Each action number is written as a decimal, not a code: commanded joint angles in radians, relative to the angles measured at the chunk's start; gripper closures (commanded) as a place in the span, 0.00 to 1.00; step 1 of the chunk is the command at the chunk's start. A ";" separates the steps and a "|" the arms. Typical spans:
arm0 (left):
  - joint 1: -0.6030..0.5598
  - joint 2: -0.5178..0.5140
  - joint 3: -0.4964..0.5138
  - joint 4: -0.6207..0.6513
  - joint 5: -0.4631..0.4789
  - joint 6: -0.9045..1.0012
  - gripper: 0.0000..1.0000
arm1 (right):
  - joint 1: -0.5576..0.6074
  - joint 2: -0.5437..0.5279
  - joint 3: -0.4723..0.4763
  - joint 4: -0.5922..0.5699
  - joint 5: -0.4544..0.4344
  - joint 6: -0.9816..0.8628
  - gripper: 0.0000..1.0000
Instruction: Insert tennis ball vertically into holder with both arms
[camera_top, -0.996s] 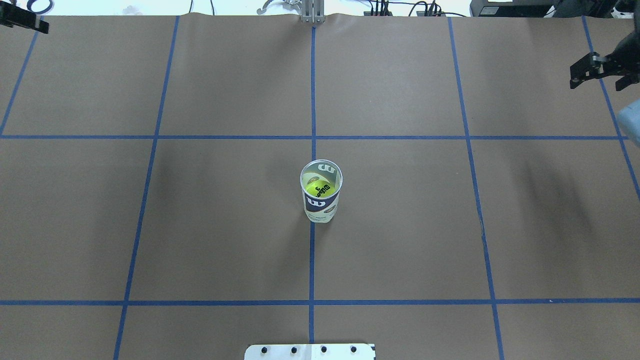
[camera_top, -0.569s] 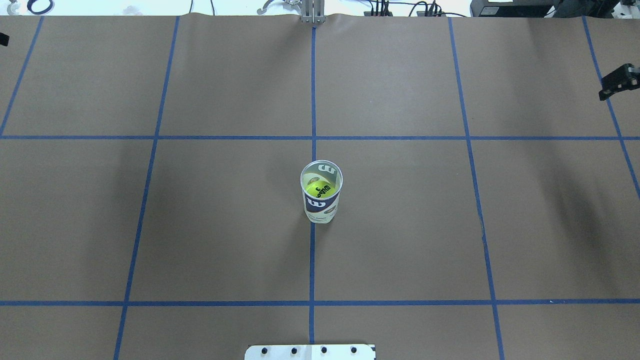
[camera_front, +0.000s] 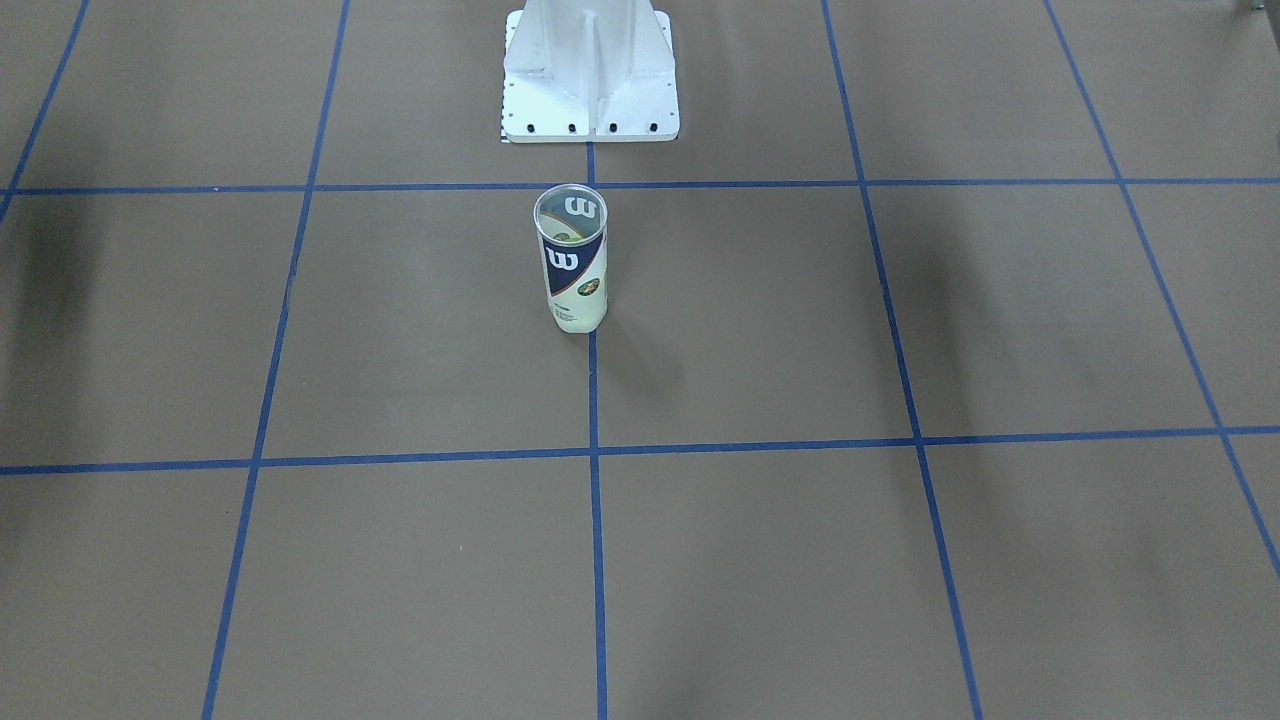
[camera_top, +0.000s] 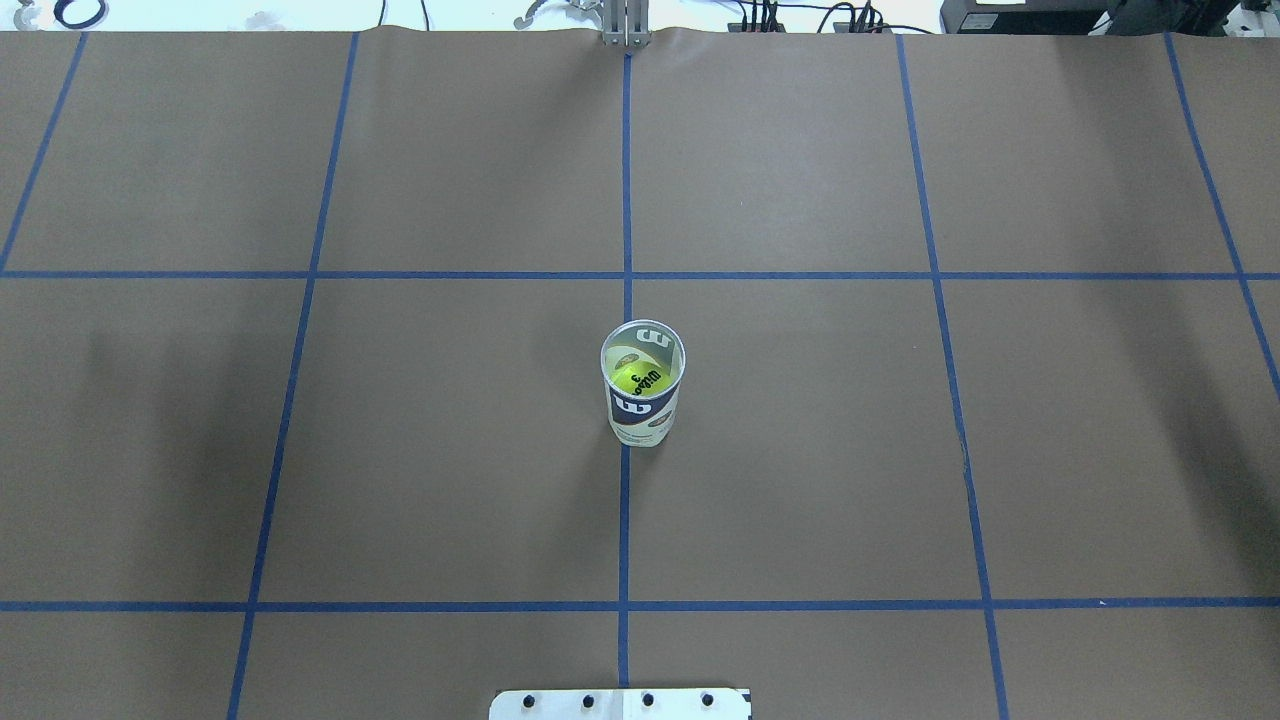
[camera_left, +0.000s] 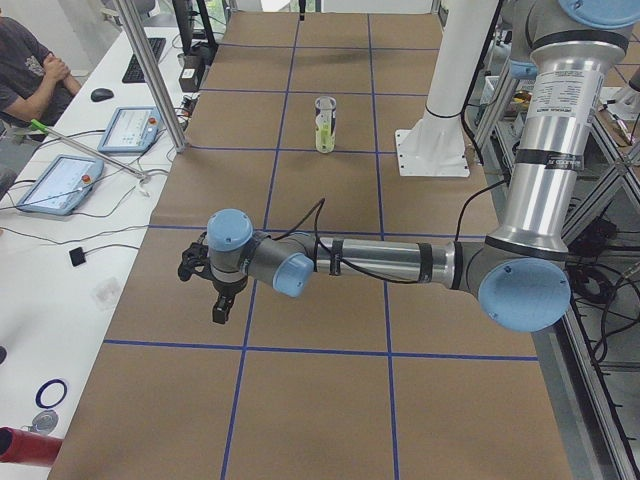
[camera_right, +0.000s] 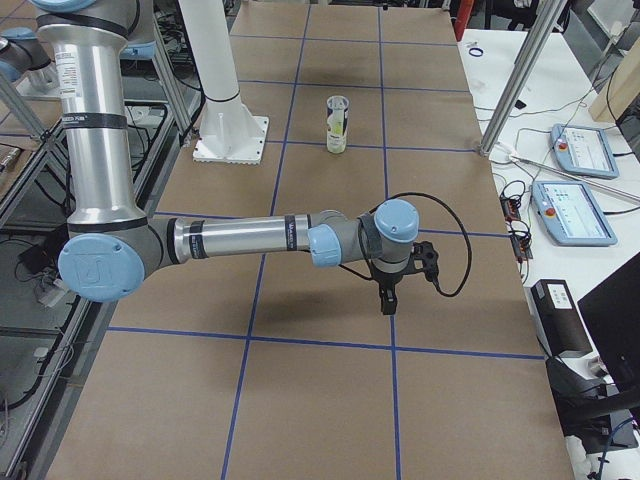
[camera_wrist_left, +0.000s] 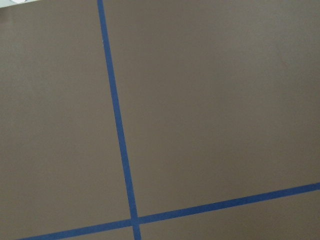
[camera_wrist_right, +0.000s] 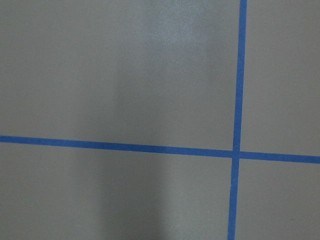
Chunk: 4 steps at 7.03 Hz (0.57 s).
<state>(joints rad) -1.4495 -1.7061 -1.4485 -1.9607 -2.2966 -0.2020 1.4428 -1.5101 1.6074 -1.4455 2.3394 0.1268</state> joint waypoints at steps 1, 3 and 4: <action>-0.015 -0.038 -0.010 0.215 0.025 0.003 0.01 | 0.007 0.007 -0.055 -0.018 -0.032 -0.127 0.01; -0.080 -0.075 -0.027 0.370 -0.041 0.018 0.01 | 0.025 0.073 -0.070 -0.166 -0.032 -0.176 0.01; -0.139 -0.079 -0.032 0.502 -0.078 0.015 0.01 | 0.039 0.073 -0.072 -0.179 -0.031 -0.208 0.01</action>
<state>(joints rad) -1.5314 -1.7770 -1.4732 -1.5920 -2.3302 -0.1867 1.4674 -1.4488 1.5398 -1.5846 2.3080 -0.0454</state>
